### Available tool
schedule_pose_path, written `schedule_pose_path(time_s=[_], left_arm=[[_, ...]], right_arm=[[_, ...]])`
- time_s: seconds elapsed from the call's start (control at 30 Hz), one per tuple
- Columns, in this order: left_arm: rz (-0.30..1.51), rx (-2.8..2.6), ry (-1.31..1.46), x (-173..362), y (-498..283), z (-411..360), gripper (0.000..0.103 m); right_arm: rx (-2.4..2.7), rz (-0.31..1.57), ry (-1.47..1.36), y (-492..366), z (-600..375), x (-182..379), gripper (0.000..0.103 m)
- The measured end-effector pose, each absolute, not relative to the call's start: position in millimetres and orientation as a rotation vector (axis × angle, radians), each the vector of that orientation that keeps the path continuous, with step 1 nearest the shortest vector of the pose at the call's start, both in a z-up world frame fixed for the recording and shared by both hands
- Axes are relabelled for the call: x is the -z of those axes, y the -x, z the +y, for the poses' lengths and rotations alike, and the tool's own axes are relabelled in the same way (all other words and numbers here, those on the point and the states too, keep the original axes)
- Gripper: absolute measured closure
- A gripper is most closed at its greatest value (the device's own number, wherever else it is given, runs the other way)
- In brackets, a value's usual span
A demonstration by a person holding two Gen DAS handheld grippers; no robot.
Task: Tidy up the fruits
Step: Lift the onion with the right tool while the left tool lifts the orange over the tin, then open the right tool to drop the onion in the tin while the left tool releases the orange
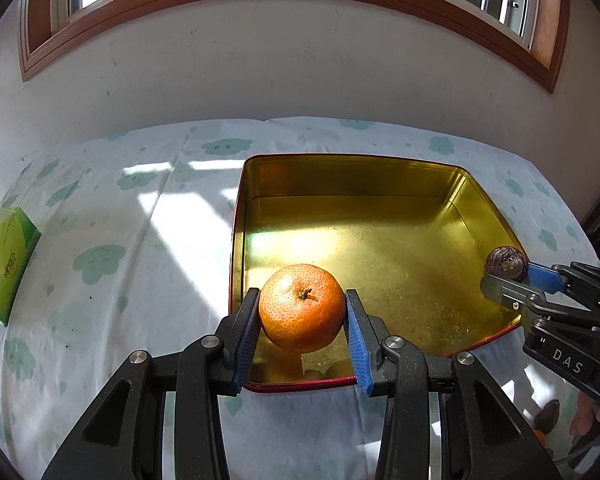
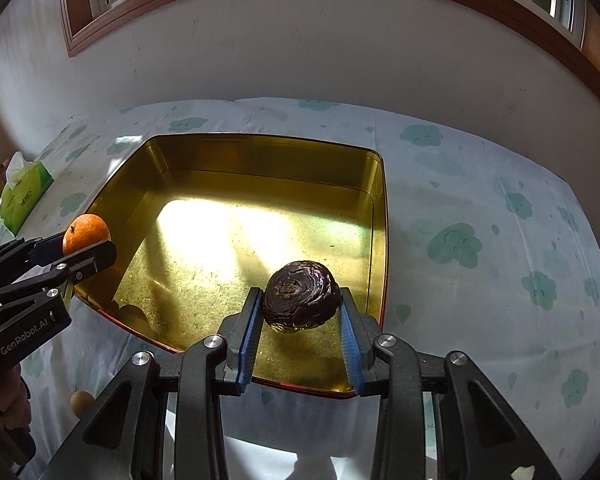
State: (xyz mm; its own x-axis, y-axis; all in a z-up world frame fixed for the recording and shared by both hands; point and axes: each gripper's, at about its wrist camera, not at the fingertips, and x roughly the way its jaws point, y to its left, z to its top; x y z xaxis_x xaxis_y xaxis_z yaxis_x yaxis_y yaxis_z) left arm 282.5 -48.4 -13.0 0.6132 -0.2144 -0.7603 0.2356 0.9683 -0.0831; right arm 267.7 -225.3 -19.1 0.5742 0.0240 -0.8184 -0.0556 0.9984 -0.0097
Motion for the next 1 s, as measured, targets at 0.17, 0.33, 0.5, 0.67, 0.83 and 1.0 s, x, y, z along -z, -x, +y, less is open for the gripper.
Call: schedule_pose_path(time_s=[0.17, 0.33, 0.5, 0.67, 0.83, 1.0], left_arm=[[0.900, 0.262, -0.029, 19, -285, -54, 0.062], [0.907, 0.261, -0.043, 21, -286, -58, 0.062], [0.909, 0.258, -0.057, 22, -282, -60, 0.062], [0.917, 0.253, -0.053, 21, -279, -60, 0.062], [0.922, 0.251, -0.051, 22, -277, -59, 0.061], [0.925, 0.245, -0.053, 22, -278, -60, 0.061]], right_arm=[[-0.042, 0.969, 0.031, -271, -226, 25, 0.069], [-0.039, 0.972, 0.055, -271, -225, 26, 0.069], [-0.036, 0.969, 0.067, -270, -223, 26, 0.069], [-0.033, 0.974, 0.069, -268, -221, 26, 0.069], [-0.036, 0.976, 0.069, -267, -221, 26, 0.069], [-0.036, 0.976, 0.072, -268, -221, 26, 0.068]])
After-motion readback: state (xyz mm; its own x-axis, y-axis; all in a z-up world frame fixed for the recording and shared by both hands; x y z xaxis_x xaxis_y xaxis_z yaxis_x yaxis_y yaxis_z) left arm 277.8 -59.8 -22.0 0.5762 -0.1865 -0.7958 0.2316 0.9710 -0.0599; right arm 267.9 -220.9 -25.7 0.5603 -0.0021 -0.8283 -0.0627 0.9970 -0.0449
